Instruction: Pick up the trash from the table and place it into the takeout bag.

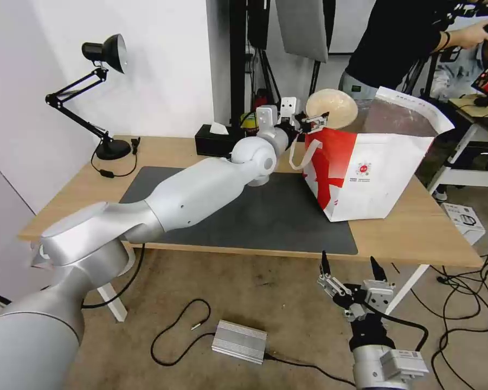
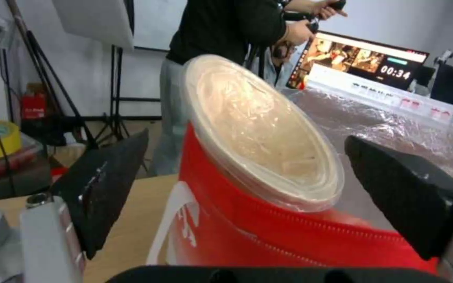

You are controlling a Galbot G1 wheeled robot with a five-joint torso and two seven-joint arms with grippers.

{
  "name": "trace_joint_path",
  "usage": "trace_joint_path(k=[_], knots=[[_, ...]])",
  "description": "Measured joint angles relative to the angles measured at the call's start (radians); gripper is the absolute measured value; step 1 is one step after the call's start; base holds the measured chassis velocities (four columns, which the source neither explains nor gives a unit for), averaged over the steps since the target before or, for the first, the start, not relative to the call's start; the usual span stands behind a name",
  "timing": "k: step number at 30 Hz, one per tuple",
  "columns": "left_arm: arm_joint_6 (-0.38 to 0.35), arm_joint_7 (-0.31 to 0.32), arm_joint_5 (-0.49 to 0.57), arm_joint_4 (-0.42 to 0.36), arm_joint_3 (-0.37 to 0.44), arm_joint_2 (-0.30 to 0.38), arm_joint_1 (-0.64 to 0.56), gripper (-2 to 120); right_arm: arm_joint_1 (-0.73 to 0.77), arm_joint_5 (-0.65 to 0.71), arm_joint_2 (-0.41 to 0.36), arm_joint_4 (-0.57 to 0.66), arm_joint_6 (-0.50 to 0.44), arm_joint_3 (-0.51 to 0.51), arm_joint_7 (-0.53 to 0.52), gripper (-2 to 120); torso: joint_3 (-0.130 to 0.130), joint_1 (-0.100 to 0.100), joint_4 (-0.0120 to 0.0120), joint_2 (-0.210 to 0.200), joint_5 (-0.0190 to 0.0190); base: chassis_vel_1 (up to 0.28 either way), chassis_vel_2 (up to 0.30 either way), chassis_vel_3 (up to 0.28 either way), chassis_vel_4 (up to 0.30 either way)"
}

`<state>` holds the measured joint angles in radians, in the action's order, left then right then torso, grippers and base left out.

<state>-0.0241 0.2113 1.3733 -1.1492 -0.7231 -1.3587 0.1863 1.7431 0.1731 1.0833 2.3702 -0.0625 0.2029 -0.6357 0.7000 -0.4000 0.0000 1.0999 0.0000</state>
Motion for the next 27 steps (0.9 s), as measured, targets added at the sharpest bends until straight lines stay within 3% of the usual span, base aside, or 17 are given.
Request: trace_joint_path(k=[16, 27], knots=[[-0.003, 0.038, -0.009, -0.09, 0.004, 0.1, 0.013, 100, 0.0, 0.0, 0.0, 0.0, 0.0, 0.0, 0.0, 100, 0.0, 0.0, 0.0, 0.0, -0.0001, 0.0, 0.0, 0.0, 0.0], [0.024, 0.117, -0.051, -0.286, 0.076, 0.225, -0.056, 100, 0.0, 0.0, 0.0, 0.0, 0.0, 0.0, 0.0, 100, 0.0, 0.0, 0.0001, 0.0, -0.0003, 0.0, 0.0, 0.0, 0.0]])
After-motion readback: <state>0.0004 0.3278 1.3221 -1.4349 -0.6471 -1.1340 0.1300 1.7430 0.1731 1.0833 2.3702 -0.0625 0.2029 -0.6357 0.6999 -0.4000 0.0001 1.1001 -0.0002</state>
